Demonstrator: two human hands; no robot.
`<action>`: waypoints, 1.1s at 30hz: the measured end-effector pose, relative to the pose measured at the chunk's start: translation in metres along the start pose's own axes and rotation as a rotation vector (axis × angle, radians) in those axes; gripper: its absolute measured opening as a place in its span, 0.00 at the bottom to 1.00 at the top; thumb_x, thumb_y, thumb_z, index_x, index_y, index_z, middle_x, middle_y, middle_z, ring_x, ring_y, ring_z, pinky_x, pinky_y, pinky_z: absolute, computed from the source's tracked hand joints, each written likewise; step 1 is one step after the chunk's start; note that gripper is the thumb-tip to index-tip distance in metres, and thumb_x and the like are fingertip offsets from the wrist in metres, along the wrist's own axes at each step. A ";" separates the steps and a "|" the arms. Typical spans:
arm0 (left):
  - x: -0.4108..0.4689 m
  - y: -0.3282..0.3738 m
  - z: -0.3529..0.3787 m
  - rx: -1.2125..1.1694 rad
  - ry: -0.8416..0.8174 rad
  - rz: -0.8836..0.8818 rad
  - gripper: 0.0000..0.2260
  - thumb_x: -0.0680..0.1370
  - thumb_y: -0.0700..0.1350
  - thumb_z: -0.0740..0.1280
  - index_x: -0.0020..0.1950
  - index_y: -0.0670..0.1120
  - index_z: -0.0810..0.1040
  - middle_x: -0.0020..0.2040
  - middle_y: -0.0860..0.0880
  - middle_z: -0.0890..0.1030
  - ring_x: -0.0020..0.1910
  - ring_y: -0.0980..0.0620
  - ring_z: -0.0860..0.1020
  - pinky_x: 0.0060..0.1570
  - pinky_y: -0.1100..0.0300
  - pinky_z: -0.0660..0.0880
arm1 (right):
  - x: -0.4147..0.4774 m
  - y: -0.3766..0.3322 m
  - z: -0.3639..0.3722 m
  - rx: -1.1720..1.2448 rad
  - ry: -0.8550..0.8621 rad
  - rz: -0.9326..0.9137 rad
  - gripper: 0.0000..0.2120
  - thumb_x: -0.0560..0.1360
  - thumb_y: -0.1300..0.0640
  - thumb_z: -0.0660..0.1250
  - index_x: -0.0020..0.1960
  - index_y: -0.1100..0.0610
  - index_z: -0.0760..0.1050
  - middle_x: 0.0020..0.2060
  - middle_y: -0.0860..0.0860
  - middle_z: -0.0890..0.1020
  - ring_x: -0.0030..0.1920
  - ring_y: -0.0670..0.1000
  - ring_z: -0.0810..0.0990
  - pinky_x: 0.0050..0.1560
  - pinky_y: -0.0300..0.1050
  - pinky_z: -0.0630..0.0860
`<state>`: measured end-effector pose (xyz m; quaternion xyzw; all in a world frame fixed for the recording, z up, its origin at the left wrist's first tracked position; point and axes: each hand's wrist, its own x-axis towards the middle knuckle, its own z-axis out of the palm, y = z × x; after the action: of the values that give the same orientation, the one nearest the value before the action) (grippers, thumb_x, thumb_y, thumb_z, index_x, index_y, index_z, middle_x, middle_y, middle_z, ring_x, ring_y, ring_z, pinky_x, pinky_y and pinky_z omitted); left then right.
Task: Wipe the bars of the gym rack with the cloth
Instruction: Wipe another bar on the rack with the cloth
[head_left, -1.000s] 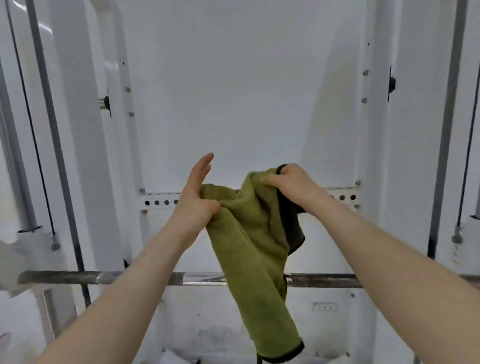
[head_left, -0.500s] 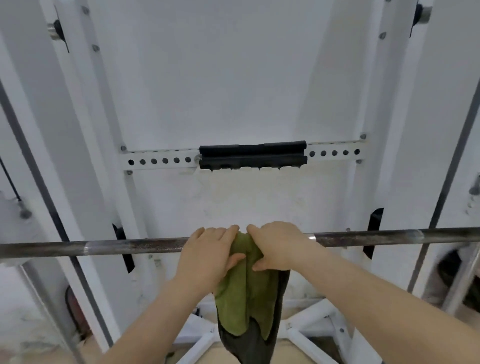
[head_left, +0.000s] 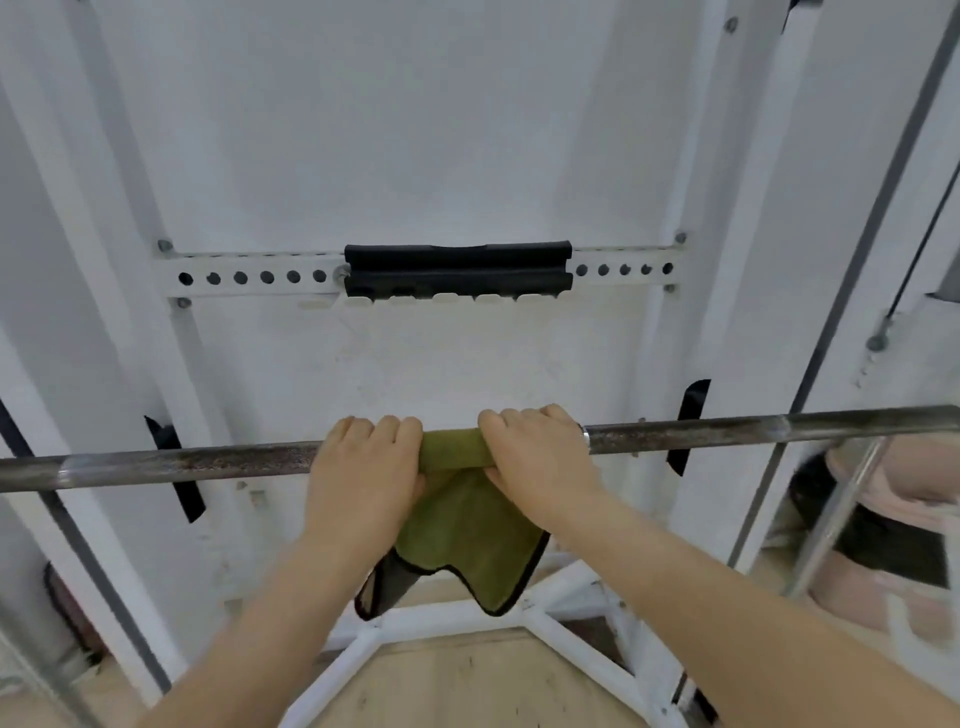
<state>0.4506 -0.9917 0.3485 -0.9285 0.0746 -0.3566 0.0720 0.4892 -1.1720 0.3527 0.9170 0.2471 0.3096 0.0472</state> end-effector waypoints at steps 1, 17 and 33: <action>0.008 0.026 0.004 -0.030 0.032 0.037 0.03 0.68 0.42 0.65 0.37 0.45 0.71 0.30 0.47 0.72 0.30 0.43 0.73 0.39 0.50 0.72 | -0.011 0.019 -0.001 -0.027 0.003 0.043 0.13 0.63 0.57 0.75 0.37 0.53 0.70 0.27 0.48 0.75 0.27 0.53 0.75 0.36 0.46 0.70; 0.019 0.085 -0.003 0.046 -0.070 -0.059 0.14 0.67 0.44 0.75 0.48 0.46 0.75 0.38 0.48 0.76 0.39 0.42 0.77 0.49 0.48 0.72 | -0.073 0.096 -0.039 0.204 -0.068 0.006 0.28 0.74 0.52 0.64 0.73 0.52 0.63 0.72 0.51 0.67 0.74 0.53 0.61 0.73 0.59 0.53; 0.149 0.400 0.001 -0.121 -0.231 0.356 0.14 0.81 0.58 0.52 0.49 0.48 0.63 0.44 0.50 0.73 0.39 0.46 0.75 0.33 0.56 0.63 | -0.220 0.291 -0.001 1.077 0.282 0.967 0.15 0.78 0.59 0.61 0.56 0.40 0.71 0.56 0.47 0.74 0.56 0.45 0.73 0.56 0.44 0.72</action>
<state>0.5257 -1.4115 0.3701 -0.9380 0.2497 -0.2245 0.0860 0.4613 -1.5323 0.3038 0.7711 -0.0634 0.2465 -0.5837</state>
